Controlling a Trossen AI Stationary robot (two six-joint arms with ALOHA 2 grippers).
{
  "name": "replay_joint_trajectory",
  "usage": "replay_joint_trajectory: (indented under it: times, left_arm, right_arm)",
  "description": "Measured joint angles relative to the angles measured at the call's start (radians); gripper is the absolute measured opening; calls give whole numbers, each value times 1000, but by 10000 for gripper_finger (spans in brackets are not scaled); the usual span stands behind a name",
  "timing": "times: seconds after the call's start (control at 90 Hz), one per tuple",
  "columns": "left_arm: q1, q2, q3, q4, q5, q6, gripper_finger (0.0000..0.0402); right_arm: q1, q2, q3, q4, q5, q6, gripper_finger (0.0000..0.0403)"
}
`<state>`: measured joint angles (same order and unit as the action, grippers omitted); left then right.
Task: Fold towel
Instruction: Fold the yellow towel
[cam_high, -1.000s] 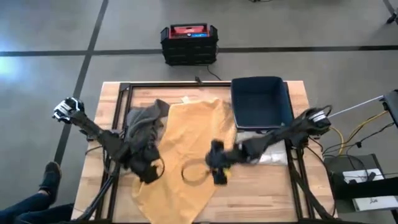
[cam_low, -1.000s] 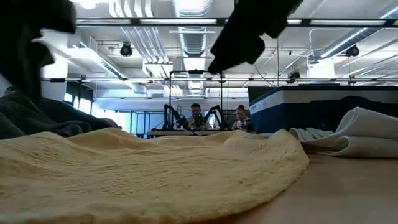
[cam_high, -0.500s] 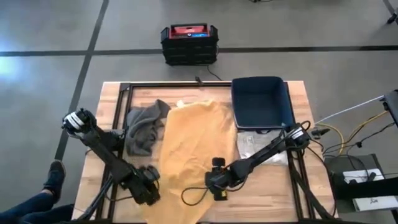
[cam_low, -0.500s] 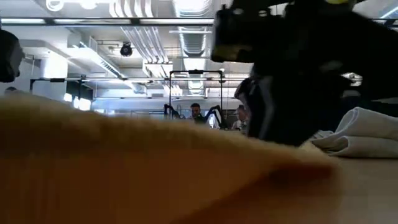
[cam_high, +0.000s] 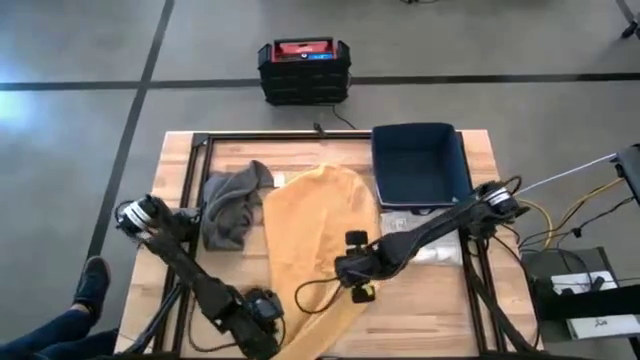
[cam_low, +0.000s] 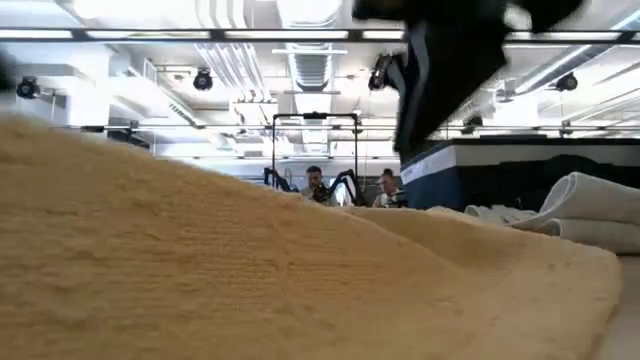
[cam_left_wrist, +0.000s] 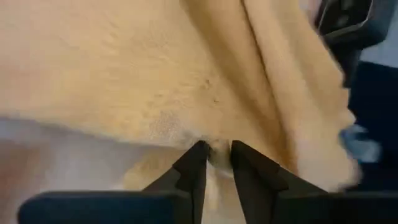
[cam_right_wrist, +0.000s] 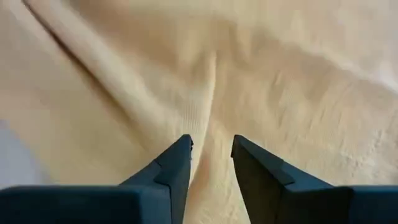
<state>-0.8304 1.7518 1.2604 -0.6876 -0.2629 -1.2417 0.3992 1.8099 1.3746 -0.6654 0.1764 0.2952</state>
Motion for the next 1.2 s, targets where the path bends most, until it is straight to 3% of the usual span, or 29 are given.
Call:
replay_joint_trajectory:
  times: [0.1, 0.2, 0.267, 0.411, 0.533, 0.622, 0.8, 1.1, 1.2]
  left_arm:
    - [-28, -6, 60, -229, -93, -24, 58]
    - [-56, -14, 42, -280, -66, -35, 56]
    - [-68, -12, -4, -215, -42, -25, 51]
    - [-79, -12, -123, 100, -37, 71, 39]
    - [-76, -5, -229, 228, -40, 75, 28]
    - [-73, -4, -289, 291, 28, 35, 22]
    - [-119, -11, -324, 267, 119, -209, 21]
    - [-337, -9, -319, 225, 133, -908, 21]
    - [-391, -11, -313, 217, 136, -1012, 21]
  right_arm:
    - [35, -7, -1, 57, 4, 34, 93]
    - [81, 26, -6, 94, 0, 49, 88]
    - [108, 63, -8, 132, 4, 54, 83]
    - [143, 147, -11, 190, 7, 56, 72]
    - [144, 200, -10, 226, 7, 94, 60]
    - [143, 216, -11, 208, 7, 102, 52]
    - [144, 215, -9, 111, 7, 129, 38]
    - [142, 208, -9, -98, 12, 177, 28]
    - [140, 206, -5, -109, 10, 167, 31]
